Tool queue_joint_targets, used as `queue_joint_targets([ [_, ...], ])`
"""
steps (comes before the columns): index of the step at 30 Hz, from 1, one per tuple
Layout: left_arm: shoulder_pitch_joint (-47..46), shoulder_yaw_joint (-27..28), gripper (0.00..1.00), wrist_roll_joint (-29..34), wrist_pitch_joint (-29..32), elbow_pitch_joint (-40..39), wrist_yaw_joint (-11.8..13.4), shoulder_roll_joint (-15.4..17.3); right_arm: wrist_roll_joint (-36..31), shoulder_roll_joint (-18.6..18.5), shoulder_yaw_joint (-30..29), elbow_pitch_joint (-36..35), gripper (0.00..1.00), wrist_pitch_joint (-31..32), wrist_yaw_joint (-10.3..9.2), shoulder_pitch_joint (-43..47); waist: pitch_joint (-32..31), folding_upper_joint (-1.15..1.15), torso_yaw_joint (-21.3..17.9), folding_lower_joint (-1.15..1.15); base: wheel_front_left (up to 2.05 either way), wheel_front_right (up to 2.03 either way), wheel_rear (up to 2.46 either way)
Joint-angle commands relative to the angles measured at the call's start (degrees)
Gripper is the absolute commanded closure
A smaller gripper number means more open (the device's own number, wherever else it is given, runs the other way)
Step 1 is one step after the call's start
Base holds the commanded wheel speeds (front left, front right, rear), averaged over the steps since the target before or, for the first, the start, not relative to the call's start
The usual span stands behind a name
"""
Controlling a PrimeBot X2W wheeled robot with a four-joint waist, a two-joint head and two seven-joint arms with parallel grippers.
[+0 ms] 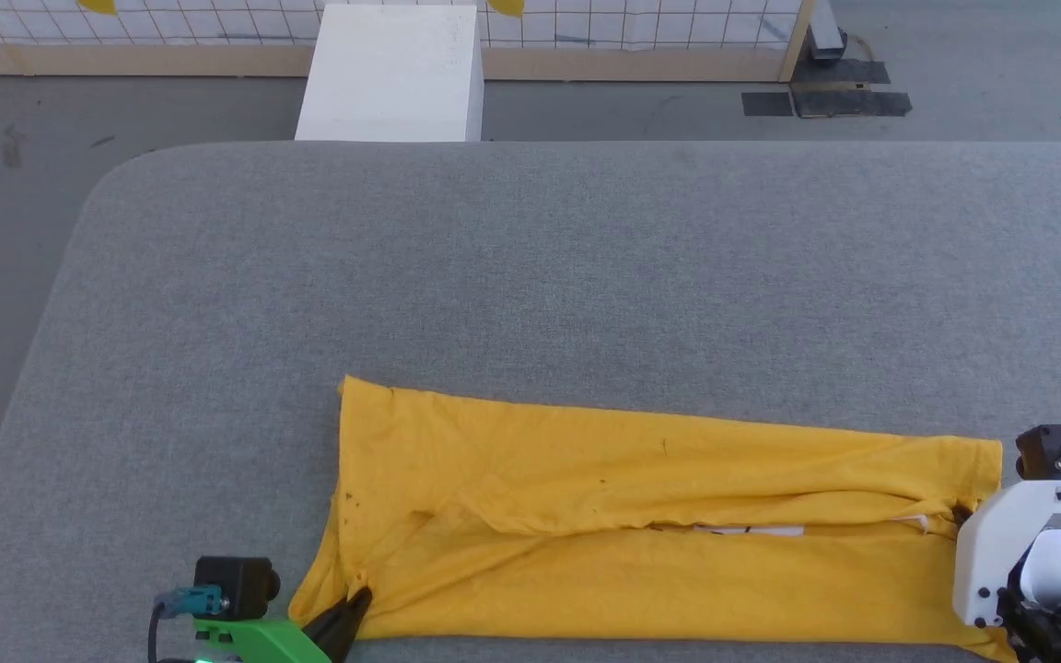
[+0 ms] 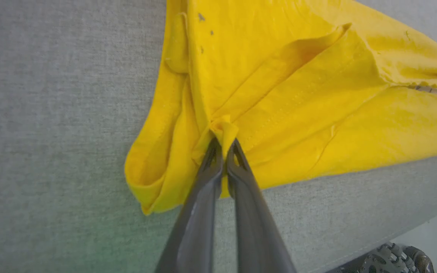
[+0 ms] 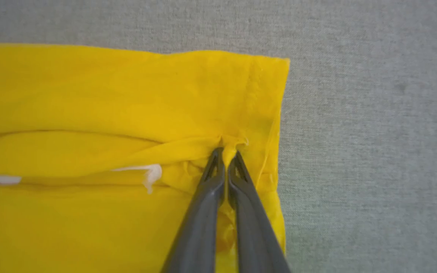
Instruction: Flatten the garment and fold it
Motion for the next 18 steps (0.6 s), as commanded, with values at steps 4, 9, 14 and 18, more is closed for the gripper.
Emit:
queue_joint_targets([
  [4, -2.0, 0.2, 0.00, 1.5, -3.3, 2.1, -0.2, -1.5, 0.4, 2.0, -1.5, -1.6, 0.00, 1.5, -0.08, 2.2, -0.9, 0.00, 0.0, 0.01, 0.00, 0.00, 0.00],
  [9, -3.1, 1.6, 0.00, 4.5, -9.9, 1.8, 1.9, -3.0, 1.6, 4.1, -4.6, -6.8, 0.00, -2.0, -0.08, 5.0, -2.0, 0.00, 0.5, 0.01, 0.00, 0.00, 0.00],
  [14, -5.6, 3.1, 0.00, 9.5, -17.9, 1.4, 5.6, -4.5, 2.5, 6.3, -6.9, -11.2, 0.00, -9.0, -0.08, 7.7, -2.6, 0.00, 0.9, 0.01, 0.00, 0.00, 0.00],
  [18, -8.5, 4.5, 0.00, 13.9, -21.5, 2.1, 7.6, -5.8, 2.6, 8.2, -8.7, -12.6, 0.00, -14.0, -0.08, 8.6, -2.9, 0.00, 1.0, 0.01, 0.00, 0.00, 0.00],
])
